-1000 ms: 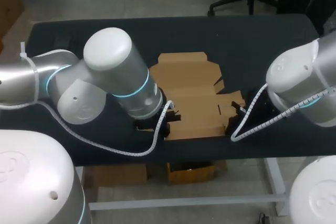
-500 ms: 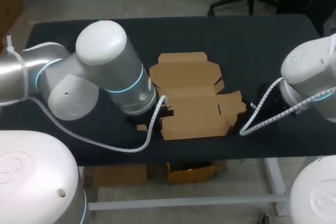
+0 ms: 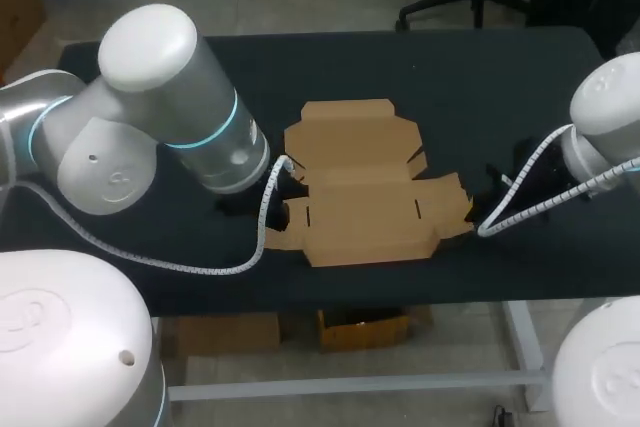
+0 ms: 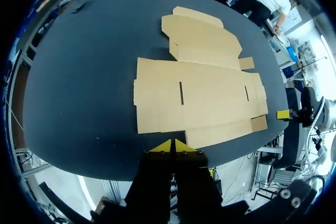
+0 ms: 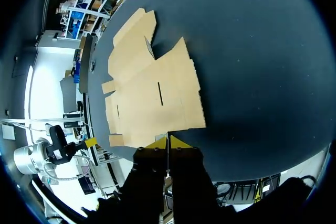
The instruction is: Assemble the packaging by folding the flat box into shape, placing the metal phone stand inside, and closing the box properly
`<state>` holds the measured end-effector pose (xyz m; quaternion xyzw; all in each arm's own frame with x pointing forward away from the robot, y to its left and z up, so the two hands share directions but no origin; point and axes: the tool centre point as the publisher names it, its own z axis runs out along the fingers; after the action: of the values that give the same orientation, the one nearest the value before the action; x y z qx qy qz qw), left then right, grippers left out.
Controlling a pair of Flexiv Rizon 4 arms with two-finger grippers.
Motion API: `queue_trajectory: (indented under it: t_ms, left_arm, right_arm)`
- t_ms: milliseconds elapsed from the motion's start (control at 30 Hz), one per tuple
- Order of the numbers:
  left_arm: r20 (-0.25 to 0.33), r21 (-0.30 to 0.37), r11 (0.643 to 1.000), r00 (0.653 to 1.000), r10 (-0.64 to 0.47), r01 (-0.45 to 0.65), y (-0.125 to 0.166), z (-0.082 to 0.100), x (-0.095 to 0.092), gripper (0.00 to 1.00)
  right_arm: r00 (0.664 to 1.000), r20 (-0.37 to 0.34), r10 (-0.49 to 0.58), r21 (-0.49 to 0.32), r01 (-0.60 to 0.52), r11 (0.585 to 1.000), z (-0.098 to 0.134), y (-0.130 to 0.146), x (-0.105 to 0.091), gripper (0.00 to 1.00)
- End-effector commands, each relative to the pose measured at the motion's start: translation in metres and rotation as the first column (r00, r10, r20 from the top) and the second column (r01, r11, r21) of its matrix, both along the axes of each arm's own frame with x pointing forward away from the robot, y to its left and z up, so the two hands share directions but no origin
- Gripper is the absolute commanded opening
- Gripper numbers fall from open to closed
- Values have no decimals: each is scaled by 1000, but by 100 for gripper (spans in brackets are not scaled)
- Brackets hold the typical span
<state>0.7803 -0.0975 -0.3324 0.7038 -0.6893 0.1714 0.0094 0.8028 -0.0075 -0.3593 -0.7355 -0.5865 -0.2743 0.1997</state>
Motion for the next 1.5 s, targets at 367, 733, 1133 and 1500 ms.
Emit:
queue_trajectory:
  t_ms: [367, 733, 1133, 1500]
  left_arm:
    - [-2, -52, 998, 1000, -28, 28, 24, 20, 28, 18]
    - [-1, -97, 993, 998, -61, 61, 35, 28, 57, 47]
    - [4, -121, 988, 996, -91, 91, 39, 37, 82, 100]
    - [11, -170, 975, 990, -141, 141, 44, 50, 108, 100]
  right_arm:
    - [999, 34, -17, 58, 15, 998, 12, -24, 32, 10]
    - [993, 117, -11, 91, 1, 996, 14, -31, 70, 22]
    - [991, 137, 0, 137, -18, 990, 7, -36, 110, 35]
    - [988, 156, 19, 172, -46, 984, 1, -33, 144, 37]
